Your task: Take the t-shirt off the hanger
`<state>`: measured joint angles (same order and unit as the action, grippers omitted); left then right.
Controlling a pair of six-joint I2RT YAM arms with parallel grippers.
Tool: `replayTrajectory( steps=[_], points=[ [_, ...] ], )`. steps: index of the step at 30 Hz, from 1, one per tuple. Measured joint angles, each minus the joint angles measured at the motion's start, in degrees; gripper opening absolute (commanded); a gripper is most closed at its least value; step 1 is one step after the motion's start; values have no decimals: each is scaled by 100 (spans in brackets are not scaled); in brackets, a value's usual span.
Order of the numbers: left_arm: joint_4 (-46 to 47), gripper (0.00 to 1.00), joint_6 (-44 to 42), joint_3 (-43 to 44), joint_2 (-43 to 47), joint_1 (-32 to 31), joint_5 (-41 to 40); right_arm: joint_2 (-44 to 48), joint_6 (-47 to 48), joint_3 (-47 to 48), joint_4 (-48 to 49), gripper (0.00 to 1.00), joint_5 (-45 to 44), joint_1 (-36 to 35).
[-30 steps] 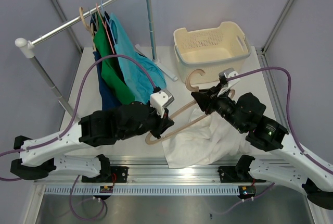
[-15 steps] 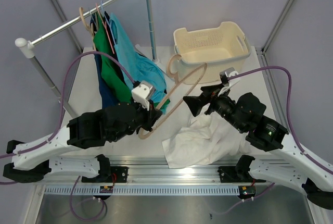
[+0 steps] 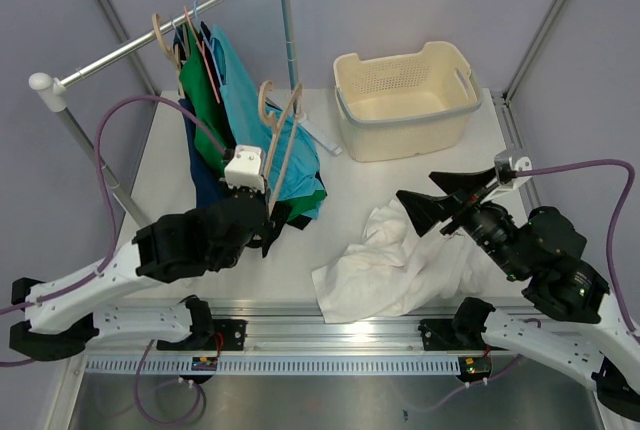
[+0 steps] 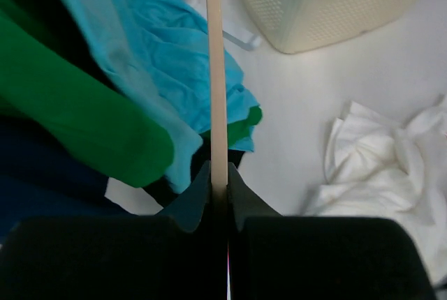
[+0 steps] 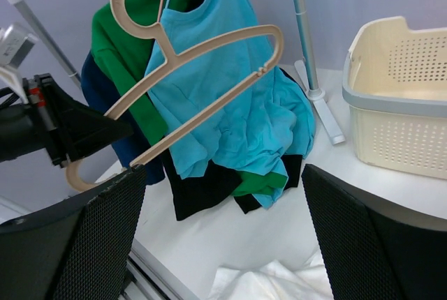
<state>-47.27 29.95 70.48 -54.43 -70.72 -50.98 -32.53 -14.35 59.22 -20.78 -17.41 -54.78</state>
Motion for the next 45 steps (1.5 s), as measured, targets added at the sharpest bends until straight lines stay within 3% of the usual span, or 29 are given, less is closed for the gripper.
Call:
replayTrajectory(
  steps=[12, 22, 30, 45],
  points=[
    [-83, 0, -468, 1932, -2037, 1307, -824, 450, 2, -400, -96, 100, 7, 0],
    [15, 0, -1182, 4048, -3375, 1628, -1591, 372, 2, -621, -101, 100, 57, 0],
    [22, 0, -1231, 4170, -3622, 2479, -1438, 560, 0, -739, -96, 99, 59, 0],
    [61, 0, -1200, 4168, -4079, 3265, -761, 787, -7, -804, -96, 100, 210, 0]
  ],
)
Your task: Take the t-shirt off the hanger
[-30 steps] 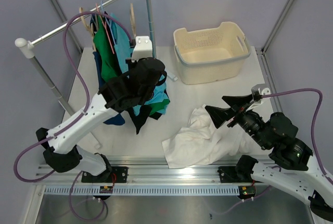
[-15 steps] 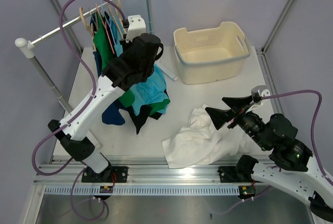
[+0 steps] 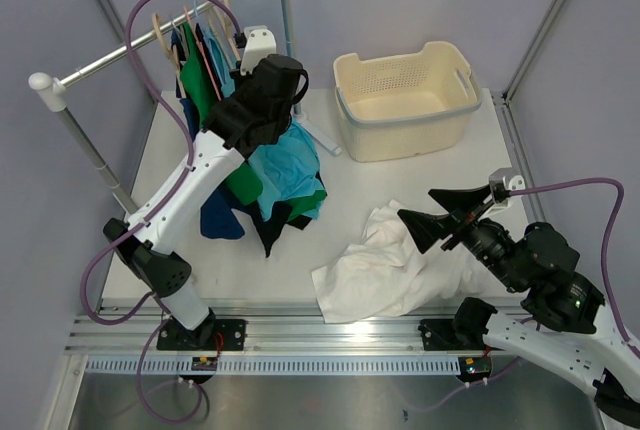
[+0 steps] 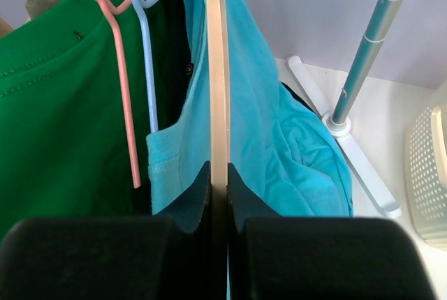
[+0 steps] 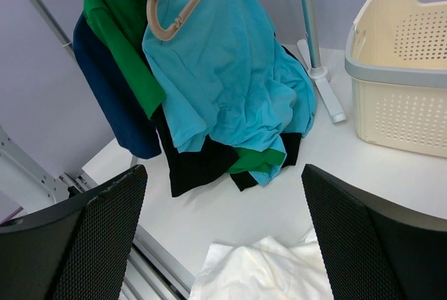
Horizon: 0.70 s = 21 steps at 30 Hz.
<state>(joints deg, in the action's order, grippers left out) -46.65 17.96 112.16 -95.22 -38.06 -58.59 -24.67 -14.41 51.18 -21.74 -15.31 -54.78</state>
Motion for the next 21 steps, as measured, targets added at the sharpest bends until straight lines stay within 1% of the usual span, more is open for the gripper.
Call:
replayTrajectory(
  steps=[9, 14, 21],
  points=[
    [-11, 0, -7, 74, -2, 4, 164, 46, 0, -11, 0, 100, 2, 0],
    [-17, 0, -2, 229, -68, 136, 470, 83, -2, -28, -2, 99, 2, 0],
    [0, 0, -127, 675, -511, 304, 544, 330, -42, -96, -7, 99, 13, 0]
  ],
)
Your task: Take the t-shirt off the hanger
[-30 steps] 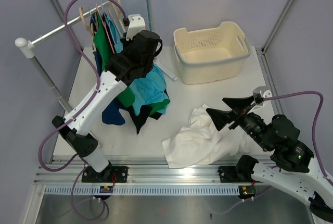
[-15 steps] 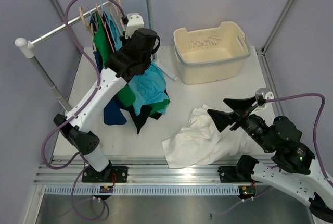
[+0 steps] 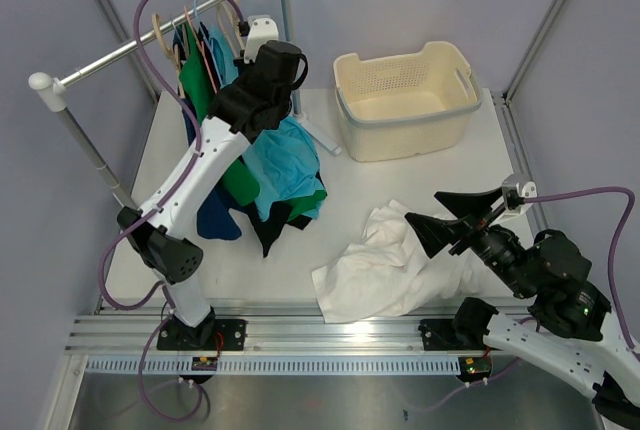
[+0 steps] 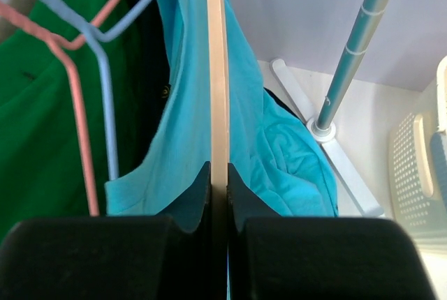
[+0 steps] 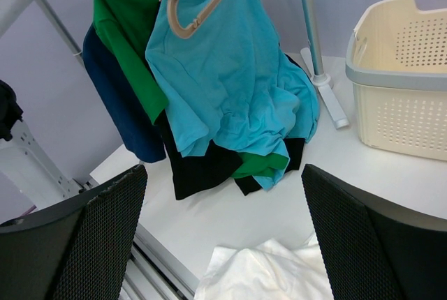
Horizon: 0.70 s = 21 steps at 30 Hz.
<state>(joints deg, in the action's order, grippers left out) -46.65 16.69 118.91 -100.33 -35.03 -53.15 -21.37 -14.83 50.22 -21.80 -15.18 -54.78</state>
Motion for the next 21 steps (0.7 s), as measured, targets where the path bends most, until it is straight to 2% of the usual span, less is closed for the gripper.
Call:
replayTrajectory(
  steps=[10, 11, 12, 15, 19, 21],
  points=[
    [33, 0, 92, 0, -223, 188, 48, 52, -42, 0, -15, 99, 39, 0],
    [35, 2, 105, 0, -223, 192, 57, 52, -42, 0, -13, 99, 42, 0],
    [37, 11, 116, 0, -221, 192, 70, 52, -44, 0, -15, 99, 44, 0],
    [17, 28, 155, -7, -201, 190, 168, 52, -44, 0, -15, 100, 74, 0],
    [-7, 48, 195, -44, -125, 192, 402, 61, -44, 0, -22, 99, 103, 0],
    [-2, 55, 181, -44, -70, 192, 531, 87, -46, 0, -37, 99, 122, 0]
  ],
)
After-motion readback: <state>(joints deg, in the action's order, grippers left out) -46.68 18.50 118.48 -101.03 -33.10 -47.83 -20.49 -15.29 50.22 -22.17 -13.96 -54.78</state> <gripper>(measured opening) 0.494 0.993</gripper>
